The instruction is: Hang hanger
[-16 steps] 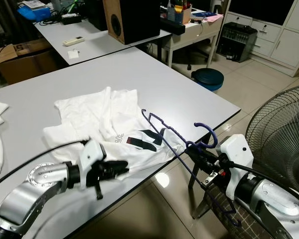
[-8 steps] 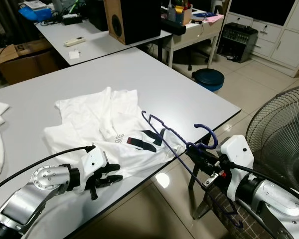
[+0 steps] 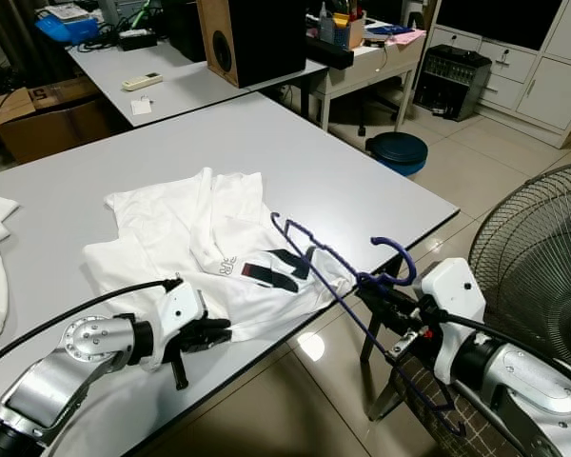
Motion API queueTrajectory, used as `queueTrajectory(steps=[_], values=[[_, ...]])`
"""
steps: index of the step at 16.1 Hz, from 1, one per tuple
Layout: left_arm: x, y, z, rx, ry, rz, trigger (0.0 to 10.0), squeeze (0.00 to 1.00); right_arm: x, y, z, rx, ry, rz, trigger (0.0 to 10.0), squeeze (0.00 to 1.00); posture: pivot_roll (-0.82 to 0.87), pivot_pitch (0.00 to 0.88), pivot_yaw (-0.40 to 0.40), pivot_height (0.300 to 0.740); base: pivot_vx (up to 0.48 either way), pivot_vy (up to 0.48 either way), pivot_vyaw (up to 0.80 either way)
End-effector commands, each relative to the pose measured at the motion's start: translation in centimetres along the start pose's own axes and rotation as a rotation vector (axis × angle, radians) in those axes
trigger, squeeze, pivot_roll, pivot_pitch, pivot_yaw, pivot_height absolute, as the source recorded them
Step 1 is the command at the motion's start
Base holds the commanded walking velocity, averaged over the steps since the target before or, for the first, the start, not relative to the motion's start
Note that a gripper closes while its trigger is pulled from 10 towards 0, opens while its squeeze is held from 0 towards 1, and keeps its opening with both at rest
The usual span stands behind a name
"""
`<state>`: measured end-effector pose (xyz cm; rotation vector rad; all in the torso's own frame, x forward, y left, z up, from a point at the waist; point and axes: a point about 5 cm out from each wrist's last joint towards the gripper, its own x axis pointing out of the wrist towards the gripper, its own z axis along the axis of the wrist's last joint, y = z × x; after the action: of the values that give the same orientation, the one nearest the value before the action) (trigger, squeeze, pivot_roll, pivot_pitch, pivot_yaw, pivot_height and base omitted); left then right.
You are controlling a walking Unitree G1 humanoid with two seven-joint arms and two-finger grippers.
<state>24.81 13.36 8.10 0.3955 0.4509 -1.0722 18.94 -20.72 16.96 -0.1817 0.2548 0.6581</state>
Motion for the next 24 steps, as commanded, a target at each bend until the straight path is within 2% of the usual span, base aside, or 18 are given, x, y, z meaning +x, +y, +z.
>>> queueTrajectory(steps=[1, 4, 5, 6, 7, 10, 13, 15, 16, 18, 20, 22, 24], values=[[0.0, 0.1, -0.3, -0.003, 0.016, 0.000, 0.0, 0.00, 0.0, 0.2, 0.2, -0.015, -0.011, 0.015, 10.0, 0.00, -0.06, 0.000, 0.065, 0.740, 0.000, 0.000, 0.00], [0.0, 0.5, -0.2, -0.003, 0.000, 0.038, 0.0, 0.00, -0.1, 0.1, 0.6, -0.016, -0.043, -0.003, 10.0, 0.00, -0.06, 0.000, 0.066, 0.740, 0.000, 0.000, 0.00], [0.0, 1.0, 0.6, -0.029, -0.056, 0.066, 0.0, 0.00, -0.2, -0.1, 1.1, -0.006, -0.073, -0.011, 10.0, 0.00, -0.07, 0.000, 0.066, 0.740, 0.000, 0.000, 0.00], [-0.4, 2.5, 3.0, -0.108, -0.217, 0.129, 0.0, 0.00, -0.4, -0.2, 1.9, 0.016, -0.134, -0.002, 10.0, 0.00, -0.06, 0.000, 0.064, 0.740, 0.000, 0.000, 0.00], [-0.9, 3.8, 5.0, -0.168, -0.339, 0.172, 0.0, 0.00, -0.5, 0.0, 2.5, 0.029, -0.172, 0.023, 10.0, 0.00, -0.06, 0.000, 0.064, 0.740, 0.000, 0.000, 0.00], [-2.5, 6.3, 8.2, -0.188, -0.489, 0.198, 0.0, 0.00, -0.6, 0.8, 2.8, 0.035, -0.198, 0.085, 10.0, 0.00, -0.06, 0.000, 0.069, 0.740, 0.000, 0.000, 0.00], [-3.9, 7.8, 10.3, -0.200, -0.573, 0.207, 0.0, 0.00, -0.5, 1.4, 2.7, 0.055, -0.203, 0.123, 10.0, 0.00, -0.05, 0.000, 0.077, 0.740, 0.000, 0.000, 0.00], [-4.9, 8.2, 11.2, -0.162, -0.605, 0.188, 0.0, 0.00, -0.3, 1.3, 2.1, 0.060, -0.156, 0.096, 10.0, 0.00, -0.04, 0.000, 0.083, 0.740, 0.000, 0.000, 0.00], [-5.5, 8.1, 11.6, -0.114, -0.594, 0.175, 0.0, 0.00, 0.2, 0.8, 1.4, 0.082, -0.116, 0.035, 10.0, 0.00, -0.04, 0.000, 0.087, 0.740, 0.000, 0.000, 0.00], [-5.9, 7.9, 11.8, -0.062, -0.576, 0.155, 0.0, 0.00, 0.5, 0.5, 1.0, 0.082, -0.093, 0.012, 10.0, 0.00, -0.03, 0.000, 0.090, 0.740, 0.000, 0.000, 0.00], [-7.3, 9.0, 13.4, -0.038, -0.668, 0.261, 0.0, 0.00, 1.0, 1.1, 0.1, 0.074, -0.015, 0.056, 10.0, 0.00, -0.03, 0.000, 0.089, 0.740, 0.000, 0.000, 0.00], [-8.2, 9.7, 14.3, -0.009, -0.700, 0.335, 0.0, 0.00, 1.0, 1.6, 0.0, 0.057, -0.006, 0.093, 10.0, 0.00, -0.02, 0.000, 0.087, 0.740, 0.000, 0.000, 0.00], [-8.6, 9.9, 14.8, -0.004, -0.726, 0.338, 0.0, 0.00, 0.9, 1.9, 0.0, 0.045, -0.002, 0.113, 10.0, 0.00, -0.02, 0.000, 0.087, 0.740, 0.000, 0.000, 0.00]])
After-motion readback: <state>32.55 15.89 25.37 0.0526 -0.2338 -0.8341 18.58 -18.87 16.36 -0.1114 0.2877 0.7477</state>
